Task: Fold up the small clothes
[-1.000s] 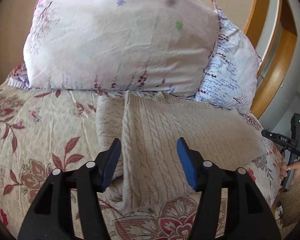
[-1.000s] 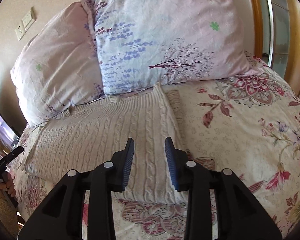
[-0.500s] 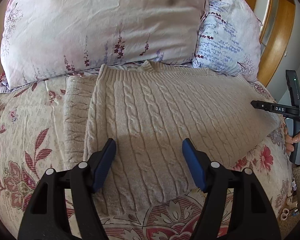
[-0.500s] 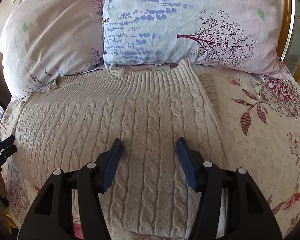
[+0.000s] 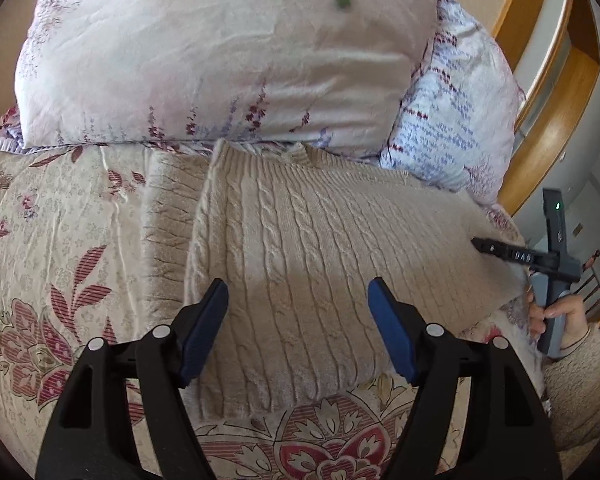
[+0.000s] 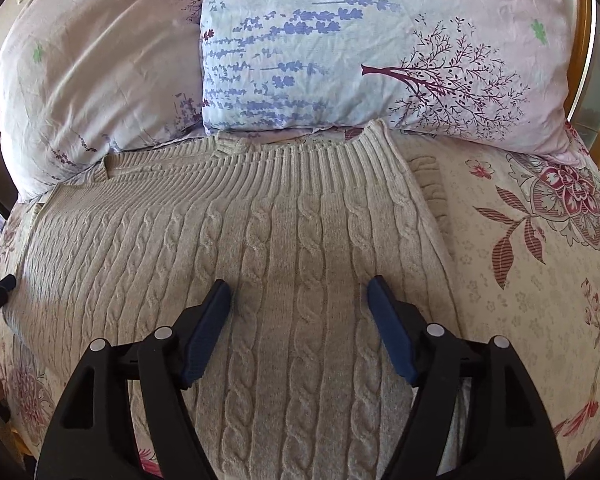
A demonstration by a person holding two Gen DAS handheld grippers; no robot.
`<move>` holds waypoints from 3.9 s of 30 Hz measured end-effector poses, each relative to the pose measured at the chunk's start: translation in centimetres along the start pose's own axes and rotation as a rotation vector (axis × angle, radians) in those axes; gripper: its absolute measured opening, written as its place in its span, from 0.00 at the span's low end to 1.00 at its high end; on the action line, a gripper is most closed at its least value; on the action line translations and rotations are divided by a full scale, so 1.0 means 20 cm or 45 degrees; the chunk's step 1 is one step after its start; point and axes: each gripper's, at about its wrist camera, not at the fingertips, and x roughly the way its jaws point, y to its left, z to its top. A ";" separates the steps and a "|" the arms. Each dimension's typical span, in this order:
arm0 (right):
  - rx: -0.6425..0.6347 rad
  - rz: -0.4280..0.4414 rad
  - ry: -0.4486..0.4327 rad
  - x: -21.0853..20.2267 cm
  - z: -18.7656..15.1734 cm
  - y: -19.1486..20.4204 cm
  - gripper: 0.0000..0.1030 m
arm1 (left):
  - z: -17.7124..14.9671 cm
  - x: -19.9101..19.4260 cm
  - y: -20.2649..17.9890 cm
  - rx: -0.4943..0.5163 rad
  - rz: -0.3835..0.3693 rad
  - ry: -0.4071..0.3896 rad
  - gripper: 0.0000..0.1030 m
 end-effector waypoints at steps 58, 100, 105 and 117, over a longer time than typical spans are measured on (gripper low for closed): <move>0.397 0.237 -0.213 -0.46 -0.37 -0.62 0.77 | 0.37 0.68 -1.03 -0.420 -0.591 0.109 0.18; 0.271 0.211 -0.169 -0.18 -0.02 -0.56 0.09 | 0.08 0.65 -0.73 -0.162 -0.375 0.278 0.62; 0.354 0.233 -0.130 -0.15 -0.05 -0.61 0.11 | 0.07 0.65 -0.76 -0.120 -0.356 0.278 0.62; 0.411 0.390 -0.206 -0.48 -0.26 -0.61 0.38 | 0.00 0.54 -0.73 -0.130 -0.366 0.297 0.59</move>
